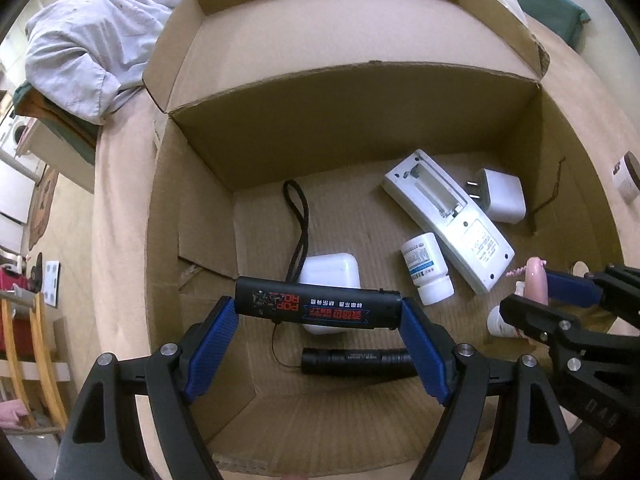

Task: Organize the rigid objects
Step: 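Lower the battery and pink keychain into the box and open both tools, then withdraw both tools from the box toward the remaining items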

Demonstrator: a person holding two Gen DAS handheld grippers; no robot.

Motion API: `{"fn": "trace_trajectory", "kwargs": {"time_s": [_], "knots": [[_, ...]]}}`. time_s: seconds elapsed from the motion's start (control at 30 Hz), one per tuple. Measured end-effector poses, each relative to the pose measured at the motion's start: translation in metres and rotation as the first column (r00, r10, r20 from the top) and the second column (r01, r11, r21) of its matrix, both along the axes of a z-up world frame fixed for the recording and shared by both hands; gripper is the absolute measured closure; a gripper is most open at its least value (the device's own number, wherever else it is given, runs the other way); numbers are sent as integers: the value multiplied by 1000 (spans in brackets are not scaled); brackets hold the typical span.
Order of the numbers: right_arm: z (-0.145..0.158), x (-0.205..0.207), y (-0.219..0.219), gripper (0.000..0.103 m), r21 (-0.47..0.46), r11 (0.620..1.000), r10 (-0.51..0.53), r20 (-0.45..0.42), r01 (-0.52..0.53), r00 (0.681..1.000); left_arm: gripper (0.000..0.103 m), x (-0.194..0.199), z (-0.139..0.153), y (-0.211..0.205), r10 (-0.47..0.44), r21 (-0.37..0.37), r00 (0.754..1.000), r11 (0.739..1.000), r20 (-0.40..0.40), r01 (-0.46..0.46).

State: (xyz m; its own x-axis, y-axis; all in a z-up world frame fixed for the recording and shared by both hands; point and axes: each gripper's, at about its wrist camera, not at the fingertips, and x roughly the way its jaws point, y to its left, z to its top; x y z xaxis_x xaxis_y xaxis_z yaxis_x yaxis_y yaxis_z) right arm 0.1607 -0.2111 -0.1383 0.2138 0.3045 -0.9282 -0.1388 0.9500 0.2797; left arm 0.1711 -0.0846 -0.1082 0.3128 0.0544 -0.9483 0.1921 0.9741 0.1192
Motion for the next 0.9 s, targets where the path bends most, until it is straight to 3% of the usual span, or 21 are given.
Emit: {"fn": "trace_trajectory", "kwargs": {"time_s": [0.27,0.37,0.43,0.57,0.63,0.67,0.8,0.9], "knots": [[5,1,-6,59,49,998,-27,-4,27,1000,24,-2,4,3,-6,-31,1000,1000,-12,5],[10,1,-8,50,74,997,-35,13,34,999,22,-4,7,3,-17,-45,1000,999,-19,16],[16,1,-7,38,94,995,-36,34,33,999,15,-6,12,4,-16,-57,1000,998,-8,16],[27,2,-8,29,122,992,-41,77,32,996,13,-7,24,9,4,-69,1000,998,22,-2],[32,2,-9,10,115,993,-52,98,41,994,12,-6,28,12,18,-84,999,996,32,-15],[33,3,-10,7,109,993,-60,107,49,992,11,-6,30,14,24,-93,999,995,38,-20],[37,4,-18,6,126,988,-102,115,88,988,3,-6,38,18,34,-123,998,992,53,-27],[40,4,-23,6,127,986,-126,119,111,985,2,-6,41,18,25,-148,999,989,43,-18]]}}
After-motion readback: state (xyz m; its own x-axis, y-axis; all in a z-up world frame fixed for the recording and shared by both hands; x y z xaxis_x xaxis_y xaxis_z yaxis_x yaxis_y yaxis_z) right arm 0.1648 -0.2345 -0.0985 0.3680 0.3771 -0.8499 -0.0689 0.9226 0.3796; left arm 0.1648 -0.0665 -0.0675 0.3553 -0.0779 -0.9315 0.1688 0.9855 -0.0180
